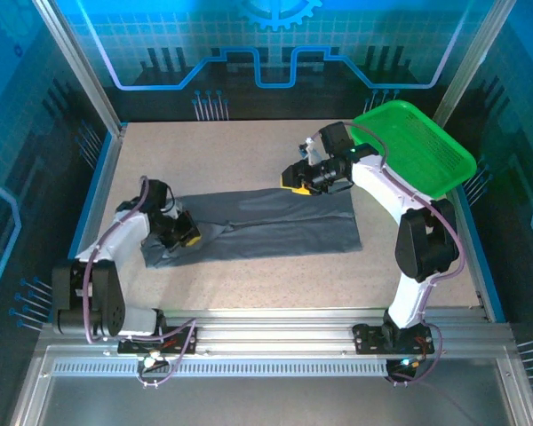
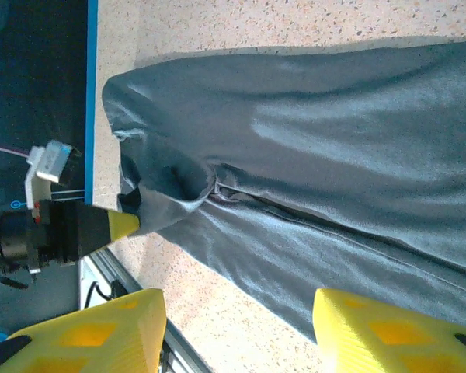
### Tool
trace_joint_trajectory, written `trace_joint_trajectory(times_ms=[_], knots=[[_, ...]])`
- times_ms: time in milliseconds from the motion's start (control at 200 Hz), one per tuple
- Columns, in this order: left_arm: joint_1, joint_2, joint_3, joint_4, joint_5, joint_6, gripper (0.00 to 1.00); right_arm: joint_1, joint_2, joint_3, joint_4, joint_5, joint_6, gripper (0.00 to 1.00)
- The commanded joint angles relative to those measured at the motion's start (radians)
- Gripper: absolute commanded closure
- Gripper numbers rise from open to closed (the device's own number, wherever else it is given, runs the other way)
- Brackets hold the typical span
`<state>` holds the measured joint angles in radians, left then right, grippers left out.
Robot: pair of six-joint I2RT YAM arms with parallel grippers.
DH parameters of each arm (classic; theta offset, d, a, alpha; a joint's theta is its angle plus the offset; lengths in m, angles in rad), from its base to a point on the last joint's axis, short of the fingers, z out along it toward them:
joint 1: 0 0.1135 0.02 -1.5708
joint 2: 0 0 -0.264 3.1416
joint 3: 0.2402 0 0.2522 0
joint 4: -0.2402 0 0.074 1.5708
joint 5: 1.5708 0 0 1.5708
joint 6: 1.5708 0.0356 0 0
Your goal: Fold and stack the t-shirts
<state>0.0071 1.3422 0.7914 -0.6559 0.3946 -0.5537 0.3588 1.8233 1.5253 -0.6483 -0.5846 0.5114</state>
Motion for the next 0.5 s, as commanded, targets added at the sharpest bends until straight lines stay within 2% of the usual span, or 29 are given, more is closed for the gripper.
trace_joint_trajectory(times_ms=[0,115,200,235,315,430,495], knots=[[-0.056,-0.063,-0.074,0.030,0.039,-0.136,0.98,-0.003,-0.040,-0.024,-0.006,-0.027,-0.016,0.47],[-0.101,-0.084,-0.141,0.044,0.033,-0.219,0.91,-0.004,-0.056,-0.052,-0.003,-0.025,-0.019,0.46],[-0.118,-0.109,-0.172,0.049,0.045,-0.262,0.75,-0.004,-0.070,-0.077,0.005,-0.023,-0.017,0.46],[-0.122,-0.118,-0.172,0.043,0.053,-0.271,0.72,-0.006,-0.076,-0.086,0.008,-0.022,-0.017,0.46],[-0.123,-0.142,-0.136,0.007,0.055,-0.265,0.67,-0.009,-0.085,-0.107,0.016,-0.024,-0.015,0.47],[-0.122,-0.157,-0.057,-0.001,0.029,-0.247,0.51,-0.009,-0.090,-0.124,0.025,-0.026,-0.013,0.47],[-0.121,-0.134,-0.019,0.007,-0.007,-0.238,0.50,-0.009,-0.091,-0.129,0.029,-0.026,-0.009,0.47]])
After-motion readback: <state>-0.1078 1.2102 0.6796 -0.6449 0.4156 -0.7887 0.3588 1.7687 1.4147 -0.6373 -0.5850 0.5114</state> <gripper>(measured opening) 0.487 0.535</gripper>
